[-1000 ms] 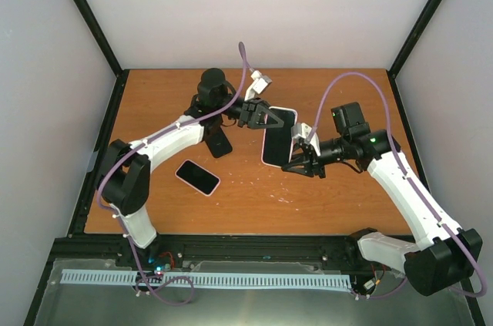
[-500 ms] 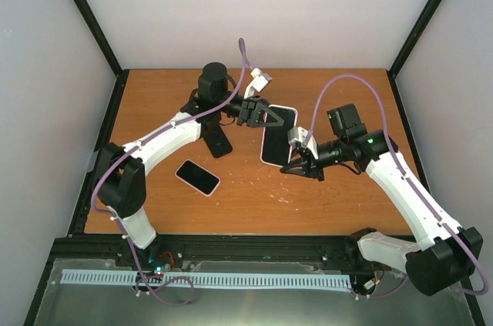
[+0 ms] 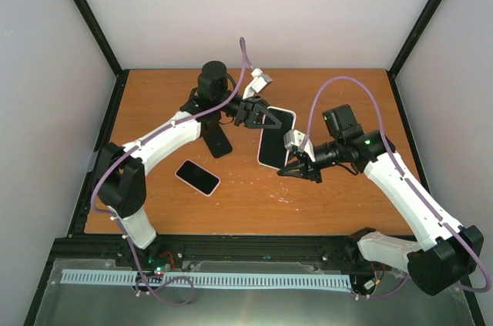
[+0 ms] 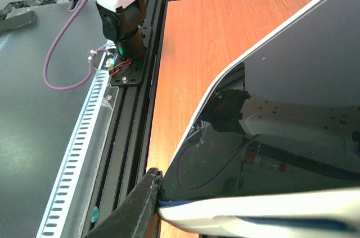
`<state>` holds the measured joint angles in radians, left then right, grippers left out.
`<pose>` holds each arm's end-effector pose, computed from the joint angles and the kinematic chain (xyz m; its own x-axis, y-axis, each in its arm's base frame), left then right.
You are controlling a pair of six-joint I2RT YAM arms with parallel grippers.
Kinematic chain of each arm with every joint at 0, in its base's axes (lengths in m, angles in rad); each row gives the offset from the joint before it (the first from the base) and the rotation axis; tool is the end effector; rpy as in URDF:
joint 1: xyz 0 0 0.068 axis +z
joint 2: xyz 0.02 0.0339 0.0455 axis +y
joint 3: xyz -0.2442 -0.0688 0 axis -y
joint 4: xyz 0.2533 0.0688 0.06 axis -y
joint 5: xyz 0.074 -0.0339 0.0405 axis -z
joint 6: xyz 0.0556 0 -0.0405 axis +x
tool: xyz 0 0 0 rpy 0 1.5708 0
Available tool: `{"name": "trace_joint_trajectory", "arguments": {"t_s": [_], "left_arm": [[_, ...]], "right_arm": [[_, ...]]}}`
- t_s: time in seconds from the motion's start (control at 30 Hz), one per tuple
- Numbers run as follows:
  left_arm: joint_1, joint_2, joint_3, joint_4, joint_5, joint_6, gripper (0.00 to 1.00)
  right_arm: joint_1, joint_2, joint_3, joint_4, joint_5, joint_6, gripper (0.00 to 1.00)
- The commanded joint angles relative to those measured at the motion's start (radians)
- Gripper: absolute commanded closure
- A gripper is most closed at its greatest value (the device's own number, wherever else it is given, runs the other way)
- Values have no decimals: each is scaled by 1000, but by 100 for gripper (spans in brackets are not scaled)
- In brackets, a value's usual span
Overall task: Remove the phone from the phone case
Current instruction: Remove the phone case from the phone.
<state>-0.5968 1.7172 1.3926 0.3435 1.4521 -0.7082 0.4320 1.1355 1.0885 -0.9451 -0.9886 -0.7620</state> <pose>0.2960 -0.2679 0.3327 -0.5656 0.2911 -0.7716 0.6844 -0.3563 -0.6361 0.1895 0.1385 0.2954 -0.1047 -0.4663 -0.8784 -0.9916 -0.0191 0.1283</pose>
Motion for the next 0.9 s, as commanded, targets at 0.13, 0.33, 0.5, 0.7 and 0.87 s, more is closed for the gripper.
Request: {"name": "trace_joint_trajectory", "arguments": {"t_s": [0.13, 0.33, 0.5, 0.7, 0.87], "left_arm": [[-5, 23, 67, -25, 27, -29, 100], [-18, 29, 56, 48, 84, -99, 100], [-29, 44, 56, 64, 116, -125, 100], [-35, 52, 77, 48, 136, -137, 100], [-42, 49, 83, 45, 148, -145, 100]], "right_arm": [[40, 11, 96, 85, -4, -69, 93], [40, 27, 119, 130, -26, -56, 94], [47, 52, 212, 88, -3, -133, 94], [88, 87, 294, 39, 62, -218, 94], [94, 90, 295, 19, 69, -283, 94]]}}
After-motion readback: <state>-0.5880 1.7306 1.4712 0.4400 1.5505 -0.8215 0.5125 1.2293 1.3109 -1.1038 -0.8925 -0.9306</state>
